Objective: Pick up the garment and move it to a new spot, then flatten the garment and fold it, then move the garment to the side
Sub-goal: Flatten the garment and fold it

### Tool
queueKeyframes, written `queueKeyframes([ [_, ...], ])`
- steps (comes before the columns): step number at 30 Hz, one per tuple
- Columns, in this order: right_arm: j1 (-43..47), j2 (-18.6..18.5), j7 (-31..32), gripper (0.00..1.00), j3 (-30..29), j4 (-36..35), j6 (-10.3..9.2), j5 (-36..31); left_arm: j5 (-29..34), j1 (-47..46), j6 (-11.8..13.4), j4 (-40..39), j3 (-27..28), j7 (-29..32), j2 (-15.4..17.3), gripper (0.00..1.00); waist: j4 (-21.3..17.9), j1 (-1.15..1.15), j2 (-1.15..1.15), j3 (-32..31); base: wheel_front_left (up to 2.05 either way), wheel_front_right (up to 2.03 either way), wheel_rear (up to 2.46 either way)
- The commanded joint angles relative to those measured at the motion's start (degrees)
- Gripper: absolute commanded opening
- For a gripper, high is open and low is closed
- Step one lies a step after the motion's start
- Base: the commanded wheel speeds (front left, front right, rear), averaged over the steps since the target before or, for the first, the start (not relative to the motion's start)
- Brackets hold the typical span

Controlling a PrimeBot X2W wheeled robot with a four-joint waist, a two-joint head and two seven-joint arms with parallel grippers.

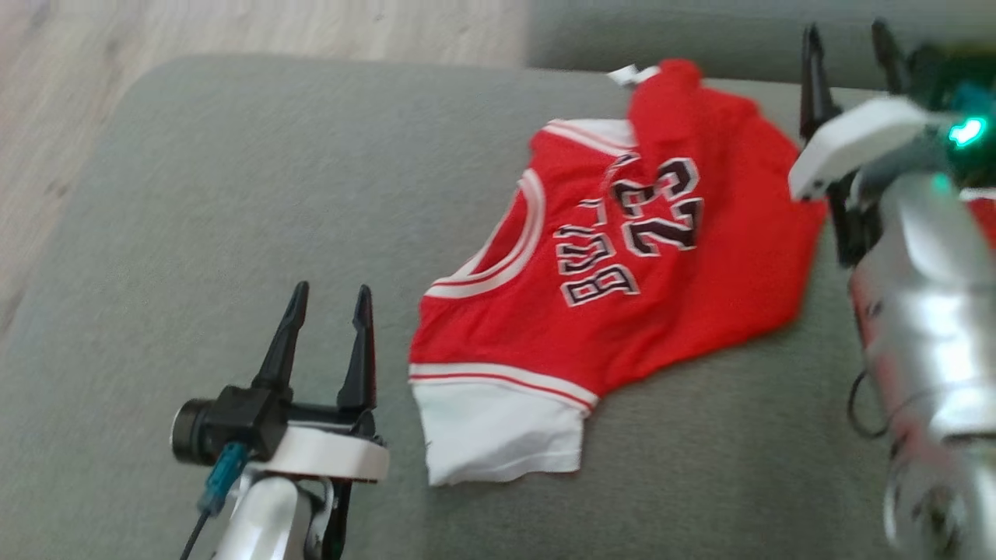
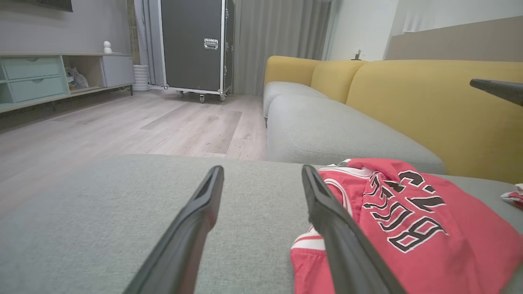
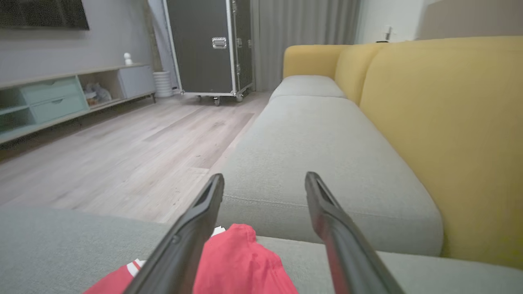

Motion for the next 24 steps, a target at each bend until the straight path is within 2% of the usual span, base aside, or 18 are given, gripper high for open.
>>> queueKeyframes([
  [1,1.1,1.6,-0.6,1.00,1.4,-3.9,0.37,1.3,0.5,-0.3,0.1,-2.1,2.3,-0.5,0.2,1.00,-3.0,0.00,0.00,-2.7,0.00,0.00,0.00],
  [7,18.7,3.0,-0.7,1.00,3.7,-23.2,0.37,10.3,0.8,1.7,0.1,-2.7,3.6,-0.5,0.2,1.00,-6.5,0.00,0.00,-5.2,0.00,0.00,0.00],
  [12,33.3,3.2,-0.7,1.00,6.9,-34.6,0.37,16.8,1.4,2.6,-0.3,-2.9,4.0,-0.5,0.2,1.00,-8.3,0.00,0.00,-6.0,0.00,0.00,0.00],
  [18,45.8,3.2,-0.7,1.00,8.7,-41.2,0.37,20.3,1.2,3.6,-0.4,-2.6,4.8,-0.5,0.2,1.00,-9.8,0.00,0.00,-6.5,0.00,0.00,0.00],
  [24,47.5,3.2,-0.7,1.00,8.4,-44.1,0.37,20.5,2.3,3.1,-0.6,-1.3,5.5,-0.5,0.2,1.00,-11.2,0.00,0.00,-5.9,0.00,0.00,0.00],
])
